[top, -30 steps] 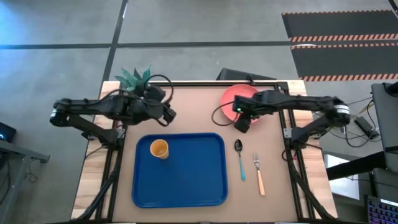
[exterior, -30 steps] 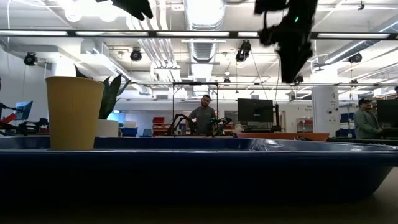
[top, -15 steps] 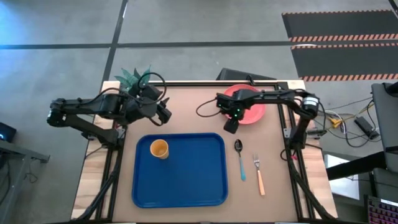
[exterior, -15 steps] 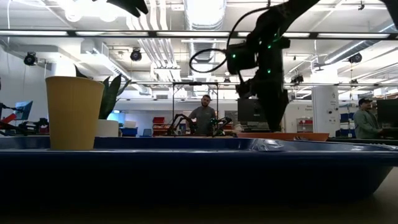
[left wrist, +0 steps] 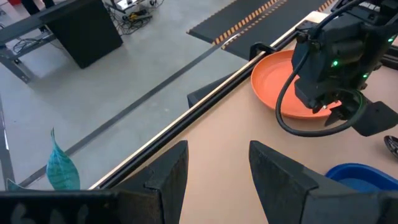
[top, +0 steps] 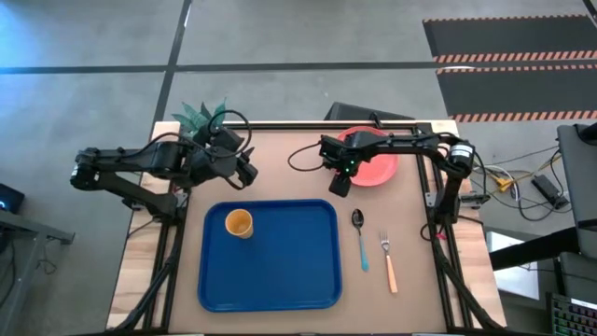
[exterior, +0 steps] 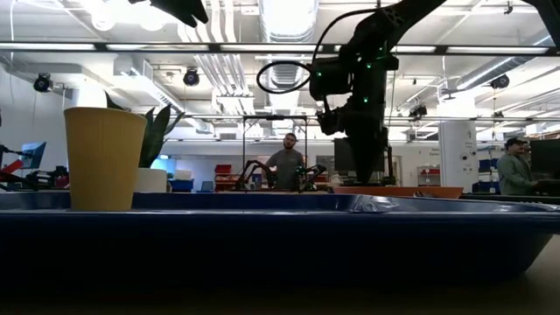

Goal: Pick and place plate/cup/fork/spoon on tray
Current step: Put the pink plate on the blue tray

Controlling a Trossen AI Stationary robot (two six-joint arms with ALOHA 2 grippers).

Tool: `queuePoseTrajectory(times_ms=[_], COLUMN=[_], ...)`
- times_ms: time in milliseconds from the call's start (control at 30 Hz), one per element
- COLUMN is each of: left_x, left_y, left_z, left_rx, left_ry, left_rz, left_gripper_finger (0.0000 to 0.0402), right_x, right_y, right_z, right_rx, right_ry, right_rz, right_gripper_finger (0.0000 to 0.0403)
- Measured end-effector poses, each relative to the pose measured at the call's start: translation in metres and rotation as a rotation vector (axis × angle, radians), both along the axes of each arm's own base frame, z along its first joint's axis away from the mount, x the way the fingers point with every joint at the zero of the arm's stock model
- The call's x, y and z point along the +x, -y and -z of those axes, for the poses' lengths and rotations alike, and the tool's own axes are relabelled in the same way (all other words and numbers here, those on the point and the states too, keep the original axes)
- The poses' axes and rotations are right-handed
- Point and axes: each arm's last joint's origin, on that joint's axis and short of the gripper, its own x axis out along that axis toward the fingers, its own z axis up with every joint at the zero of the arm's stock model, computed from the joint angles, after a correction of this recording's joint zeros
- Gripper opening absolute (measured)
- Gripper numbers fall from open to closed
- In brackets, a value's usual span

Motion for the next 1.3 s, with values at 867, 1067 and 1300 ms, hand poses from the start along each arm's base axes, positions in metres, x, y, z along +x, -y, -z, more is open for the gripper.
queuePoseTrajectory(times_ms=[867, 1067, 1300], left_x=[0.001, 0.001, -0.001], left_y=[0.001, 0.001, 0.0], left_z=[0.0, 0.0, 0.0], left_rx=[-0.029, -0.029, 0.002], left_ry=[0.001, 0.002, -0.001], left_rz=[0.028, 0.028, 0.003], left_gripper_finger=[0.0154, 0.0154, 0.0154], right_x=[0.007, 0.005, -0.002], right_y=[0.007, 0.005, -0.02], right_z=[0.032, 0.015, -0.046], right_rx=[-0.114, -0.107, -0.093], right_ry=[-0.112, -0.053, 0.154], right_rz=[0.007, 0.034, 0.031], right_gripper_finger=[0.0025, 0.001, 0.0007])
